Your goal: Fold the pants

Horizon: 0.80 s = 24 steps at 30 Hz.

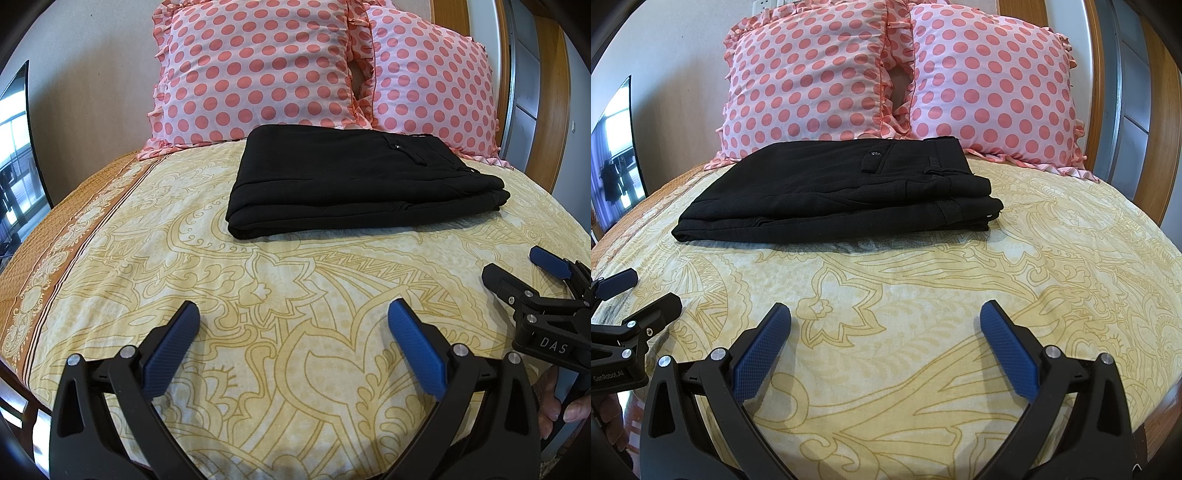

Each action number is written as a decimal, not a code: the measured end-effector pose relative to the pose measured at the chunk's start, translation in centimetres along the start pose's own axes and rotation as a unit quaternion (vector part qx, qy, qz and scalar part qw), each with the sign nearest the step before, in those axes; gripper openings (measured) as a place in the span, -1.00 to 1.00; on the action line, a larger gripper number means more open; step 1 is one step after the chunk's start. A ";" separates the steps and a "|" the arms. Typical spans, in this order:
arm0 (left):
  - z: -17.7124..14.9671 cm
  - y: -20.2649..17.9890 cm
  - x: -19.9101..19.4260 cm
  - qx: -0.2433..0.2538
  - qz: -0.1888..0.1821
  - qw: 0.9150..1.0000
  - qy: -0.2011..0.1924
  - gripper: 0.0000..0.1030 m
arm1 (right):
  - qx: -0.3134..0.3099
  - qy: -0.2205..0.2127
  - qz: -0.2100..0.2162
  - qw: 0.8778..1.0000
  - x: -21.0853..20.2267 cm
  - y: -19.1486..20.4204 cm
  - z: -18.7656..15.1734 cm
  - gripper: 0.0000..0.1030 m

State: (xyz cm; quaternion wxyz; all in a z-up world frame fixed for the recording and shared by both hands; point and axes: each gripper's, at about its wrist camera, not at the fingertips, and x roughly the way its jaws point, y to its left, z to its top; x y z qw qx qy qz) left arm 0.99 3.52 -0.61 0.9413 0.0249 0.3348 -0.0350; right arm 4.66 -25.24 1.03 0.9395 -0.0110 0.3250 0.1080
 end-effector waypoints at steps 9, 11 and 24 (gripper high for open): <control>0.0 0.0 0.0 0.000 0.000 1.000 0.000 0.97 | 0.000 0.000 0.000 1.000 0.0 0.0 0.0 0.97; 0.0 0.0 0.0 0.000 0.000 1.000 0.000 0.97 | 0.000 0.000 0.000 1.000 0.0 0.0 0.0 0.97; 0.1 0.1 0.1 -0.003 -0.001 1.000 0.005 0.97 | 0.000 0.000 0.000 1.000 0.0 0.0 0.0 0.97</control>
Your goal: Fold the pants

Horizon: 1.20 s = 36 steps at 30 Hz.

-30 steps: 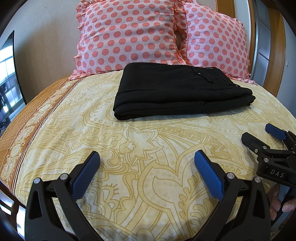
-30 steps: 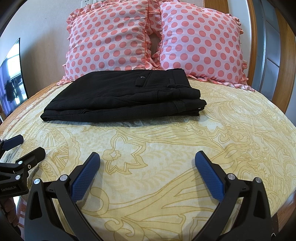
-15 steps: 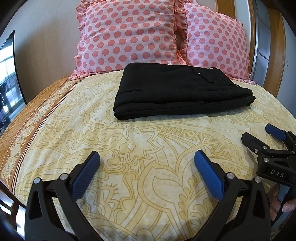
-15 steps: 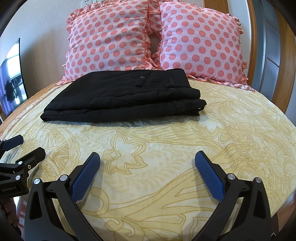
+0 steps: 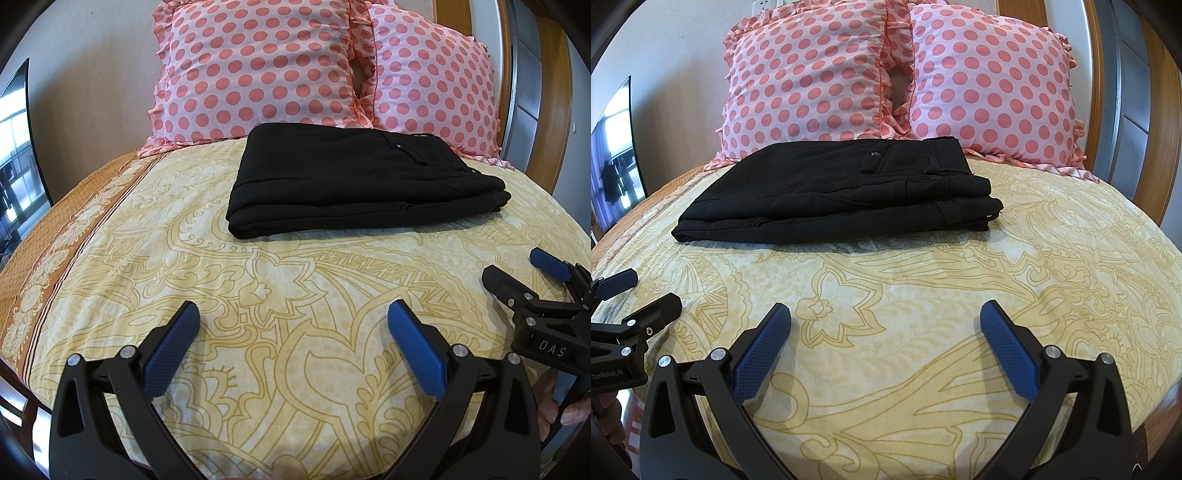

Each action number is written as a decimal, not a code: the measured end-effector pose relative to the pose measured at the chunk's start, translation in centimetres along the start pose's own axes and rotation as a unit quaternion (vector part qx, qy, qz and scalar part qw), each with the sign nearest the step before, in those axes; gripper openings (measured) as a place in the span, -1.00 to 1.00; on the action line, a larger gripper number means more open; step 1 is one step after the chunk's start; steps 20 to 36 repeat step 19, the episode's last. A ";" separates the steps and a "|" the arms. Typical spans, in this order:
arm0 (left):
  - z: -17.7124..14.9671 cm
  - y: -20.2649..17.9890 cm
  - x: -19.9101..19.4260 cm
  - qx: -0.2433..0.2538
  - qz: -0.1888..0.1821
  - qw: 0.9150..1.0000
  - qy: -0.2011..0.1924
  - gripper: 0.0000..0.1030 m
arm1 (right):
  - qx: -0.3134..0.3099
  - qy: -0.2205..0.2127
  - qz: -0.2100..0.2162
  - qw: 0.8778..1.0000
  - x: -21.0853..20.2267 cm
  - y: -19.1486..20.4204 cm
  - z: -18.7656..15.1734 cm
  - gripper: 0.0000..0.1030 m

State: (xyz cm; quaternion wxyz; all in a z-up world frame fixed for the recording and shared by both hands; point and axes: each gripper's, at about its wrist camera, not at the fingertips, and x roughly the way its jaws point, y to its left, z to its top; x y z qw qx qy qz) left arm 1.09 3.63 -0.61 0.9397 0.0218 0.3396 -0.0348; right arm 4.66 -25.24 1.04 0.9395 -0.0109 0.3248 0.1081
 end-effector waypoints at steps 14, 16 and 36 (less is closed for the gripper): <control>0.0 0.1 0.0 0.001 0.003 1.000 -0.009 0.97 | 0.000 0.000 0.000 1.000 0.0 0.0 0.0 0.97; 0.0 0.2 0.0 0.001 0.003 1.000 -0.010 0.97 | 0.000 0.000 0.000 1.000 0.0 0.0 0.0 0.97; 0.0 0.1 0.1 0.001 0.002 1.000 -0.005 0.97 | 0.000 0.000 0.000 1.000 0.0 0.0 0.0 0.97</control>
